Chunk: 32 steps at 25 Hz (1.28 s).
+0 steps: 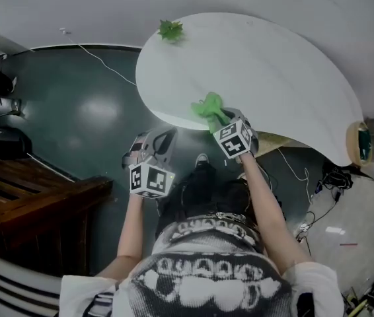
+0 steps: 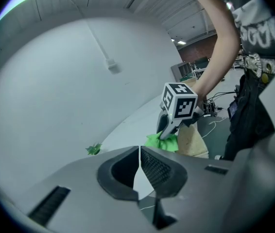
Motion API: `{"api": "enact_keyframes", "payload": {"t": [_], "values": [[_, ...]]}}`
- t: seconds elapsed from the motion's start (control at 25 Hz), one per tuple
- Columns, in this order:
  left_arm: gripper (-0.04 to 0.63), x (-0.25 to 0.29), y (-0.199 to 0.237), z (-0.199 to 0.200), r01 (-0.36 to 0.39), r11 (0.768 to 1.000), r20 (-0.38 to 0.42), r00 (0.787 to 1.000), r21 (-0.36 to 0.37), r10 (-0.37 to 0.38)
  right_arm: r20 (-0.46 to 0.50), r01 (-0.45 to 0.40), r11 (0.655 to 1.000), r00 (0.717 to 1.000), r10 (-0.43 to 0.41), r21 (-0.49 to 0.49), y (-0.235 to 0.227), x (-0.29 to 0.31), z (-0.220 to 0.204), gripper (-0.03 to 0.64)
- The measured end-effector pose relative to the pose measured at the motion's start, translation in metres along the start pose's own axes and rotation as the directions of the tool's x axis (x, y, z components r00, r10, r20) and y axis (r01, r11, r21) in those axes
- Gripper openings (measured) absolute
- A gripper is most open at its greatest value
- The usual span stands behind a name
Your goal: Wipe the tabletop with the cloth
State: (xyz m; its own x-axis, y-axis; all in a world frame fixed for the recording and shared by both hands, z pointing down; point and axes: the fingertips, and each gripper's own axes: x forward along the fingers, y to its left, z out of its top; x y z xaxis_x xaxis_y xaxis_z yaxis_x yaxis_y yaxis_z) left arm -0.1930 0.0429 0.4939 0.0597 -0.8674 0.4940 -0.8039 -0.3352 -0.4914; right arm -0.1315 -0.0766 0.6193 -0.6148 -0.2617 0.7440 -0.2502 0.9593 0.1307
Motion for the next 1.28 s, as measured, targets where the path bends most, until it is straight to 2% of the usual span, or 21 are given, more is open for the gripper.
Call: {"api": "enact_keyframes", "payload": {"t": [0.24,0.52,0.92,1.28], "values": [[0.011,0.033,-0.045,0.057,0.08,0.996,0.058,0.995,0.041,-0.082,-0.045,0.093,0.993,0.995,-0.09,0.073,-0.06,-0.048,-0.066,0.086],[0.011,0.054,-0.1,0.129,0.148,0.983,0.128,0.979,0.109,-0.161,-0.091,0.2,0.967,0.978,-0.188,0.155,-0.124,-0.109,-0.138,0.086],[0.011,0.085,-0.174,0.208,0.193,0.965,0.151,0.964,0.175,-0.22,-0.154,0.293,0.928,0.953,-0.263,0.23,-0.199,-0.187,-0.25,0.086],[0.011,0.109,-0.233,0.254,0.236,0.947,0.158,0.949,0.216,-0.272,-0.199,0.377,0.873,0.923,-0.329,0.308,-0.25,-0.246,-0.343,0.086]]}}
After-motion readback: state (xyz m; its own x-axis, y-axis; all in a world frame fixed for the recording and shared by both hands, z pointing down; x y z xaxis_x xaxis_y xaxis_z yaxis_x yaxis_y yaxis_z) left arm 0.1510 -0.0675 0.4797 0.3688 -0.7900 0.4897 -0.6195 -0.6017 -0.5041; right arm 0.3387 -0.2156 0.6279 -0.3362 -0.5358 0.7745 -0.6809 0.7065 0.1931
